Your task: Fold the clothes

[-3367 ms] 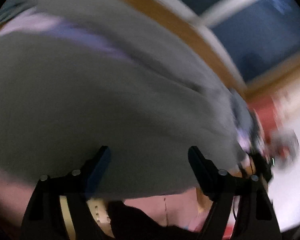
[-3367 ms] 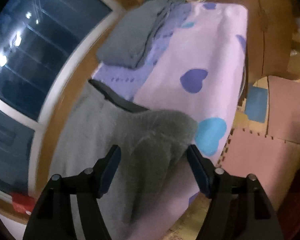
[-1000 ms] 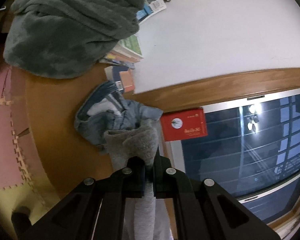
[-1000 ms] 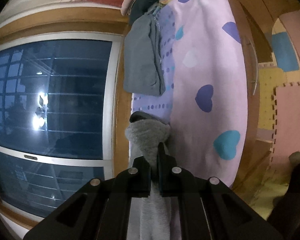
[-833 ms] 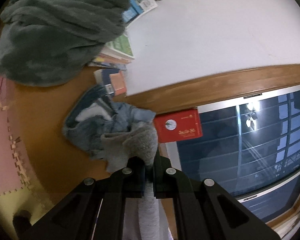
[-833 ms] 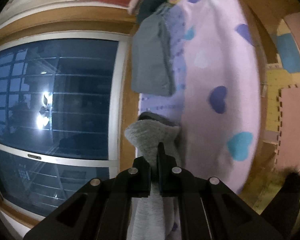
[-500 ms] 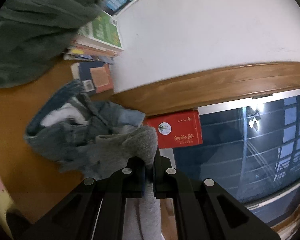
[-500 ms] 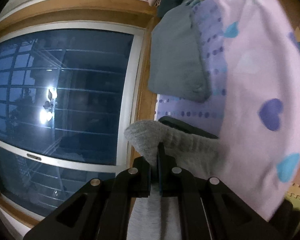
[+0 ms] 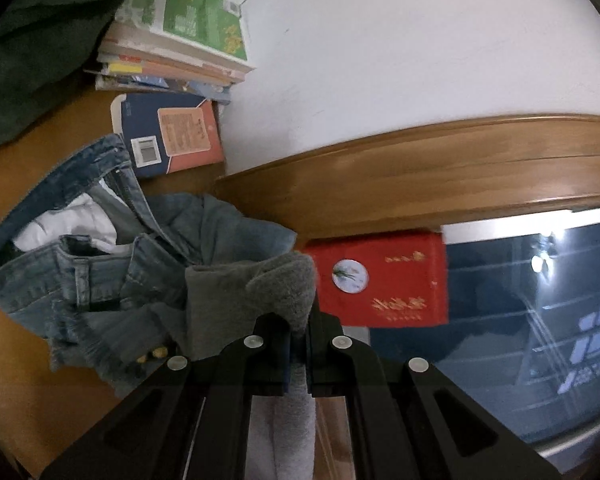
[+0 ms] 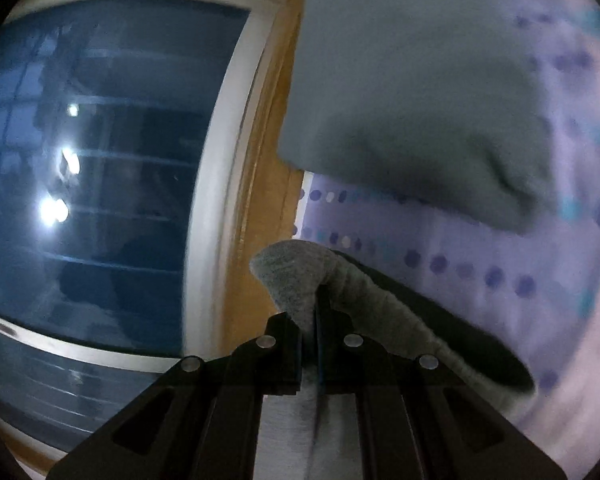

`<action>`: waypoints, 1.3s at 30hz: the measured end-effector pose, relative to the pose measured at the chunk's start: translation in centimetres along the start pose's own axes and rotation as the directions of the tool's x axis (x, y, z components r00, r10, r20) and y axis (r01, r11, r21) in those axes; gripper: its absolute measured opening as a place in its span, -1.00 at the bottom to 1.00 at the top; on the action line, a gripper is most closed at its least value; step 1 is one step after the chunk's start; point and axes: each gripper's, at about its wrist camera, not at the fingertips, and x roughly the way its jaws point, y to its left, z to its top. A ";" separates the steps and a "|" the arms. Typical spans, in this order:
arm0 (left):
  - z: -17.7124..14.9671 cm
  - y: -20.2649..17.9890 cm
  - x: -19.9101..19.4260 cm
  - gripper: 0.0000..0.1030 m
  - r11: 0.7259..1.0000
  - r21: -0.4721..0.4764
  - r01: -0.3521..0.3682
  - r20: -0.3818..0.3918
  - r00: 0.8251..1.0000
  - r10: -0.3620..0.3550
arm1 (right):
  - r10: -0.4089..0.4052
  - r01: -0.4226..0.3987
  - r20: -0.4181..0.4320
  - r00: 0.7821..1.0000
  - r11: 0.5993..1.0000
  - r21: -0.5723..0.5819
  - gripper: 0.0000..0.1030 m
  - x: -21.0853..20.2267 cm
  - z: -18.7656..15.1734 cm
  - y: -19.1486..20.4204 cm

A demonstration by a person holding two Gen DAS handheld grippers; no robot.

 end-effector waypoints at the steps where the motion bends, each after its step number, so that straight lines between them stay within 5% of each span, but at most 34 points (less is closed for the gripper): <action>1: -0.1 -0.1 0.6 -0.93 1.000 -0.001 -0.021 0.002 1.000 0.021 | -0.017 0.017 0.002 1.000 1.000 -0.014 -0.93 0.6 0.2 0.2; 11: -1.5 -3.1 6.2 -0.93 0.984 0.084 -0.159 -0.025 0.987 0.162 | -0.076 0.078 0.057 0.996 0.996 -0.040 -0.93 2.3 2.1 0.2; 24: -0.8 -3.6 12.2 -0.89 0.982 0.010 -0.190 -0.016 0.982 0.190 | -0.188 0.188 0.016 0.982 0.972 -0.143 -0.83 5.1 2.0 2.1; 25: -0.7 -3.7 12.3 -0.81 0.984 0.014 -0.176 -0.005 0.984 0.176 | -0.174 0.173 0.007 0.985 0.972 -0.157 -0.72 5.3 2.0 2.5; 26: -0.6 -3.8 12.3 -0.45 0.987 0.020 -0.161 0.007 0.987 0.161 | -0.160 0.158 -0.001 0.987 0.973 -0.170 -0.48 5.5 2.0 2.8; 27: -0.6 -4.2 11.9 -0.15 0.988 0.045 -0.146 0.059 0.988 0.143 | -0.138 0.136 0.006 0.990 0.973 -0.185 0.37 5.4 2.0 3.2; 28: -0.6 -4.8 10.9 0.65 0.985 0.081 -0.152 0.139 0.980 0.140 | -0.094 0.102 0.048 0.994 0.973 -0.206 0.98 4.5 1.8 3.6; 29: -0.8 -5.3 9.9 0.98 0.983 0.109 -0.149 0.199 0.972 0.125 | -0.060 0.080 0.094 0.994 0.970 -0.231 1.00 3.6 1.6 4.1; 31: -1.3 -6.2 8.2 1.00 0.978 0.166 -0.129 0.255 0.963 0.083 | -0.059 0.100 0.148 0.987 0.952 -0.290 1.00 2.0 1.1 5.1; 39: -6.4 -6.9 2.4 1.00 0.905 0.423 -0.045 0.196 0.980 -0.043 | -0.182 0.220 0.132 0.974 0.892 -0.394 1.00 -0.6 -2.2 4.2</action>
